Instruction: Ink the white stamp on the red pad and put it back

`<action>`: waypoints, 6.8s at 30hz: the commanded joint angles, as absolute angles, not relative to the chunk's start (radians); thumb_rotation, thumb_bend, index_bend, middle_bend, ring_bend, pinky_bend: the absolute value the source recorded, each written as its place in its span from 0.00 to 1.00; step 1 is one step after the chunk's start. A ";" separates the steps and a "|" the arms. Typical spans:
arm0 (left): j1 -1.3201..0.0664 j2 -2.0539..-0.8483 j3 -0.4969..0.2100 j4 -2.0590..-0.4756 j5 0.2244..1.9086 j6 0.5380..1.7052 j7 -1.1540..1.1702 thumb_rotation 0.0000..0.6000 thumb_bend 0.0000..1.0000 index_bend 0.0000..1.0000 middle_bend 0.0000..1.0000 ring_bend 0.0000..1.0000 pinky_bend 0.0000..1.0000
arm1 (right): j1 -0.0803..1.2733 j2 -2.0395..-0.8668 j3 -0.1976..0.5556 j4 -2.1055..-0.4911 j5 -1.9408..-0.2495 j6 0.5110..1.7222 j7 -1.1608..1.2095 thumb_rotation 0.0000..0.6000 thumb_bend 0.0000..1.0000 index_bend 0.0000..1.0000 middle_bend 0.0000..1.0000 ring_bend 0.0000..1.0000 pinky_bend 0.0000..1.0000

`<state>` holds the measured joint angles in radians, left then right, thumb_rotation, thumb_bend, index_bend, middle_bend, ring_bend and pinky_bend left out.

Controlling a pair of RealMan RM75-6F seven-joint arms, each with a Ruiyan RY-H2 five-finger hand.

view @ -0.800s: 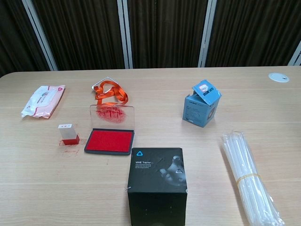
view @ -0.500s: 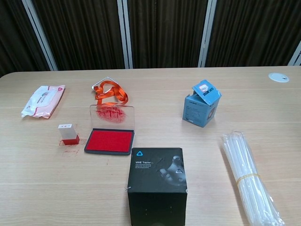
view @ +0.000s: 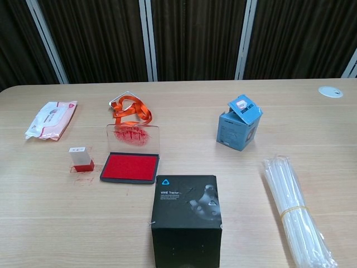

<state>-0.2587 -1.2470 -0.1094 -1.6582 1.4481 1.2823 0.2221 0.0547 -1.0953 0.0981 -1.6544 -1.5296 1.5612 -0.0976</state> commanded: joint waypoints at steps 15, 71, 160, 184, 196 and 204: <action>-0.469 -1.554 -0.204 -1.502 1.124 1.062 0.438 1.00 0.17 0.25 0.26 0.82 0.86 | 0.070 -1.087 0.098 -1.643 -1.464 1.487 -0.066 1.00 0.00 0.00 0.00 0.00 0.00; -0.568 -1.717 -0.189 -1.282 0.999 1.029 0.419 1.00 0.29 0.47 0.51 0.82 0.86 | 0.095 -1.083 0.099 -1.632 -1.399 1.414 -0.045 1.00 0.00 0.00 0.00 0.00 0.00; -0.753 -1.763 -0.197 -1.274 0.926 0.867 0.302 1.00 0.33 0.57 0.57 0.82 0.86 | 0.115 -1.090 0.133 -1.581 -1.289 1.354 -0.030 1.00 0.00 0.00 0.00 0.00 0.00; -0.659 -1.542 -0.160 -1.405 0.968 0.899 0.213 1.00 0.33 0.57 0.56 0.82 0.86 | 0.109 -1.086 0.124 -1.598 -1.308 1.370 -0.038 1.00 0.00 0.00 0.00 0.00 0.00; -0.633 -1.550 -0.122 -1.344 1.000 0.879 0.174 1.00 0.33 0.56 0.56 0.81 0.85 | 0.106 -1.082 0.123 -1.605 -1.314 1.375 -0.033 1.00 0.00 0.00 0.00 0.00 0.00; -0.631 -1.579 -0.122 -1.316 0.999 0.872 0.165 1.00 0.32 0.52 0.52 0.81 0.85 | 0.106 -1.079 0.121 -1.606 -1.317 1.374 -0.029 1.00 0.00 0.00 0.00 0.00 0.00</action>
